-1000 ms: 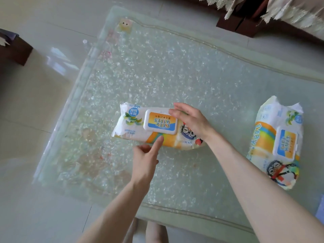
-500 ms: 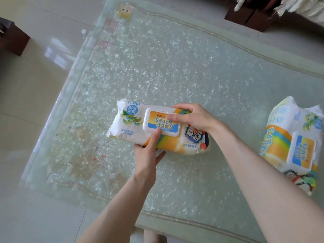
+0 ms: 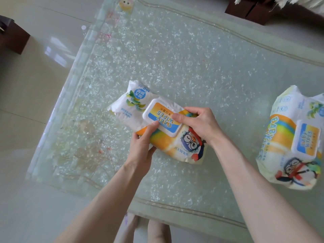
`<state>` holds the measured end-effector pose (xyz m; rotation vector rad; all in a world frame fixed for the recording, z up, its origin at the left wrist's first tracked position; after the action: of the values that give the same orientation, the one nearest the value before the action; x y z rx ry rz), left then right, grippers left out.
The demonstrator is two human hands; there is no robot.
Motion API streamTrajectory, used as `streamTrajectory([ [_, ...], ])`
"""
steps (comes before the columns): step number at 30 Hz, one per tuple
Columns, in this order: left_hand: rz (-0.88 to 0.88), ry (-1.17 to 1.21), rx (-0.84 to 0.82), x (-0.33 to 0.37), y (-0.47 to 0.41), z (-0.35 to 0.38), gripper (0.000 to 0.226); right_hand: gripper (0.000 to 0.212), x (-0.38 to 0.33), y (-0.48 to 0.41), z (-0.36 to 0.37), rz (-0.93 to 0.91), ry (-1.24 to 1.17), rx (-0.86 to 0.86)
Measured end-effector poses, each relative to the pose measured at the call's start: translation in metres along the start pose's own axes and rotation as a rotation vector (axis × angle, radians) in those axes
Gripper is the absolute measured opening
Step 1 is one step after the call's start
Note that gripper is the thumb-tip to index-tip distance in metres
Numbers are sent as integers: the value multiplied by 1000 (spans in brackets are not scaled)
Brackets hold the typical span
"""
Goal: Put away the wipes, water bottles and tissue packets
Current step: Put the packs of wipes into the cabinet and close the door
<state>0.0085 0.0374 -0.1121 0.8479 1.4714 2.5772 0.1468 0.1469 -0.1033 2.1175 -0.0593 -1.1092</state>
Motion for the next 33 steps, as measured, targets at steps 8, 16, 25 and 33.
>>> streamTrajectory([
  [8, -6, -75, -125, 27, 13, -18, 55, 27, 16, 54, 39, 15, -198, 117],
  [16, -68, -207, -225, 41, 28, -55, 61, 82, 27, 97, 87, 137, -430, 31],
  [25, -129, -305, -337, 32, 34, -81, 58, 48, 45, 122, 118, 138, -553, -58],
  [33, -139, -315, -367, 18, 47, -101, 55, 51, 61, 144, 136, 127, -589, 24],
])
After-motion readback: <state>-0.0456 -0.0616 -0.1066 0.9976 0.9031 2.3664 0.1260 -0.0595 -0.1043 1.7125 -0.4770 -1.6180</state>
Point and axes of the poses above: each hand's wrist, its own y-axis away from the middle knuckle, its own z-axis out of the palm, x = y × z, the point moved 3 cm from there along -y, towards the middle knuckle, and after that the axes turned 15 degrees about y, right-handed, at the moved point
